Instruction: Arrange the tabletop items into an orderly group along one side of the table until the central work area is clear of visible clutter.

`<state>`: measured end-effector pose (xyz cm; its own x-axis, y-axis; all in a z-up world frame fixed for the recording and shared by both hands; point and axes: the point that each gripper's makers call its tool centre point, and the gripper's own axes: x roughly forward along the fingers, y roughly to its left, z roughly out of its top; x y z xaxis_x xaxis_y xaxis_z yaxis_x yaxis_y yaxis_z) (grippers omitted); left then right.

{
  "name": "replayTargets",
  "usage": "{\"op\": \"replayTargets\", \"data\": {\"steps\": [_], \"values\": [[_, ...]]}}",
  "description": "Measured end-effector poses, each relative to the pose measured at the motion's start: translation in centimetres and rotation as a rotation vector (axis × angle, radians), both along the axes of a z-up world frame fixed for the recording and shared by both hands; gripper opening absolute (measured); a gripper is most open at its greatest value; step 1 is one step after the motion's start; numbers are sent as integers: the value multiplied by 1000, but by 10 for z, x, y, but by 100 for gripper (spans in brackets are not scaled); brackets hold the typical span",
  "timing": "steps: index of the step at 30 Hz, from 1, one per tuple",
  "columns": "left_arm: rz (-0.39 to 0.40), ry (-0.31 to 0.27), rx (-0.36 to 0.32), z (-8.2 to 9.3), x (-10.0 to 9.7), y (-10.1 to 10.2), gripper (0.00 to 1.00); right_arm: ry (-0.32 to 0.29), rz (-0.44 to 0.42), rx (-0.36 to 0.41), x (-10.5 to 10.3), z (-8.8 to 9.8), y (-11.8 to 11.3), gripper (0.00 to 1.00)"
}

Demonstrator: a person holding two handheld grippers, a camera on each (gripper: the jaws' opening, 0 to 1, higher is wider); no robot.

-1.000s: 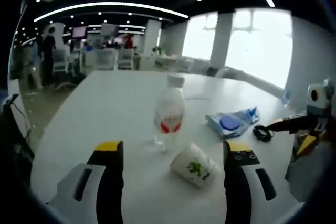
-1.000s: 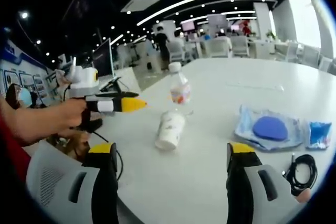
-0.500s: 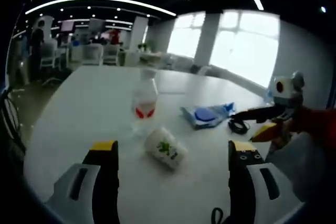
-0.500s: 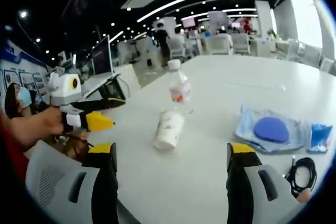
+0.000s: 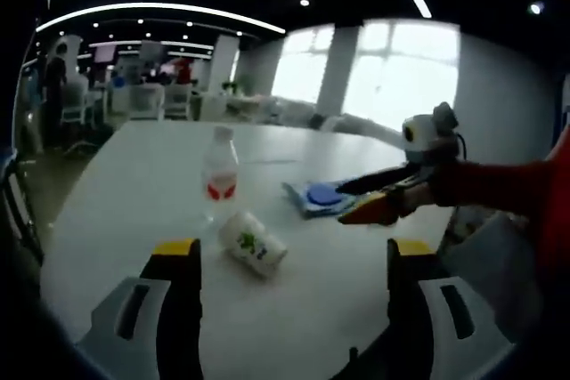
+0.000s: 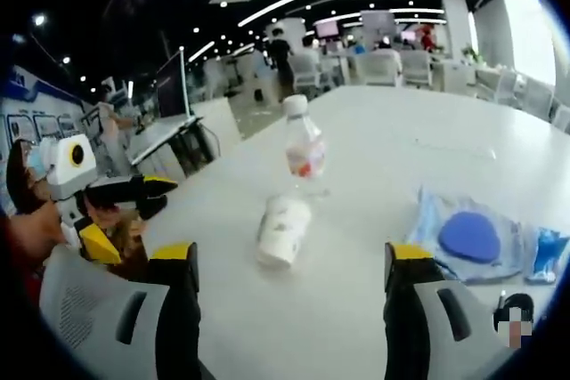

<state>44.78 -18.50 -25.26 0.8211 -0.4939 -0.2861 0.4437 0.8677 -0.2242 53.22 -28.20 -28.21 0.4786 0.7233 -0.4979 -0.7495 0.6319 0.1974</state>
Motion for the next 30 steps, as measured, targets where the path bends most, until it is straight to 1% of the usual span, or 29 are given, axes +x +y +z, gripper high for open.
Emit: {"op": "replayTargets", "data": {"steps": [3,5,9,12,16,19,20,24,28,30], "values": [[2,-5,0,1,-2,1,81,22,6,5,7,-1,11,84],[7,-12,1,3,-3,1,81,26,14,3,12,-2,20,84],[7,-14,4,2,-5,1,81,65,28,-4,18,-8,38,83],[6,-9,4,0,-6,1,80,78,33,-11,24,-11,49,83],[8,-16,2,2,-5,0,80,112,40,-40,31,-21,62,81],[12,-19,-3,2,-5,1,79,152,32,-55,36,-29,70,81],[14,-21,-5,3,-5,1,79,163,34,-71,37,-33,72,81],[9,-20,-8,3,-6,-1,79,223,28,-114,39,-47,75,73],[11,-21,-15,3,-6,-1,78,241,31,-139,43,-54,80,69],[12,-20,-17,3,-6,-1,78,268,26,-154,43,-59,80,66]]}}
